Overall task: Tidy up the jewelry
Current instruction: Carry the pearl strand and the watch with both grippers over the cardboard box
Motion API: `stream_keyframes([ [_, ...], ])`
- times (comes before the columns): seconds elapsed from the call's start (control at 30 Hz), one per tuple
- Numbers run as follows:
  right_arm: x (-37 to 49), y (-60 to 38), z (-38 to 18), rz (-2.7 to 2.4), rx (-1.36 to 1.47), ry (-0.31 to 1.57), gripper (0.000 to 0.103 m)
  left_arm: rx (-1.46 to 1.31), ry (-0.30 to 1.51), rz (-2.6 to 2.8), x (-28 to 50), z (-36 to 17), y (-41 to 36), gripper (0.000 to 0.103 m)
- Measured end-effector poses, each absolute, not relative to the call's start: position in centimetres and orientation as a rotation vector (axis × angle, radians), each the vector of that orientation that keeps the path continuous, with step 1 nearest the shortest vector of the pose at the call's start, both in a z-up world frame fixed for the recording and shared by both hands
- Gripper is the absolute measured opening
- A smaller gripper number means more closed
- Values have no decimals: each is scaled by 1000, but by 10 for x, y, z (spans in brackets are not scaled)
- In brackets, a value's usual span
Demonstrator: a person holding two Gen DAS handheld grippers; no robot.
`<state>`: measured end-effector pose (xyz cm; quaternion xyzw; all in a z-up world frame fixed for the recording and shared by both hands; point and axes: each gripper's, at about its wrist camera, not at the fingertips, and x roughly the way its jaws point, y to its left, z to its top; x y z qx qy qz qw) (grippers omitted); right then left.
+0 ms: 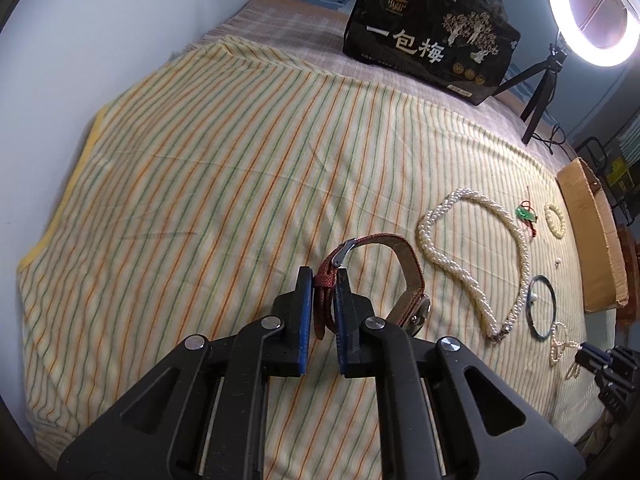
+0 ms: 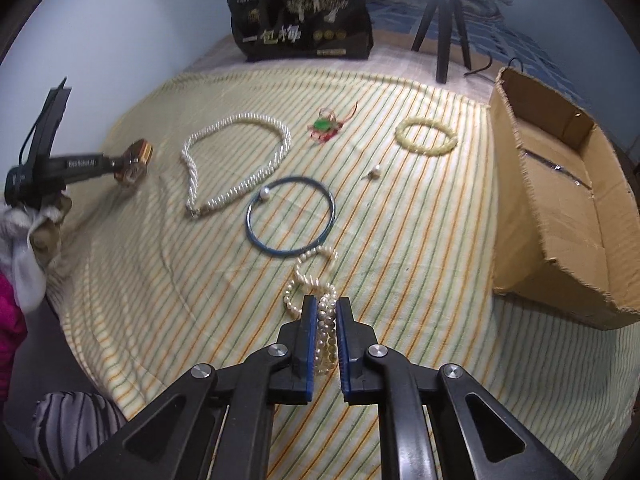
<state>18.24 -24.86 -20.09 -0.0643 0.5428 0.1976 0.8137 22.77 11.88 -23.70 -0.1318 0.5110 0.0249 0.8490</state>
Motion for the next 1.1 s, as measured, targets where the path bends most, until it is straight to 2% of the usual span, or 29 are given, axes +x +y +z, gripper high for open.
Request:
stream_keyframes([
  [0.53,176,-277,-128,405,-106,1006,6,-249,1010,-42,203,-192,80,8],
  [1.1,181,-358,-69,278,-72,875,6,-189,954,-265,209,-145,-33,8],
])
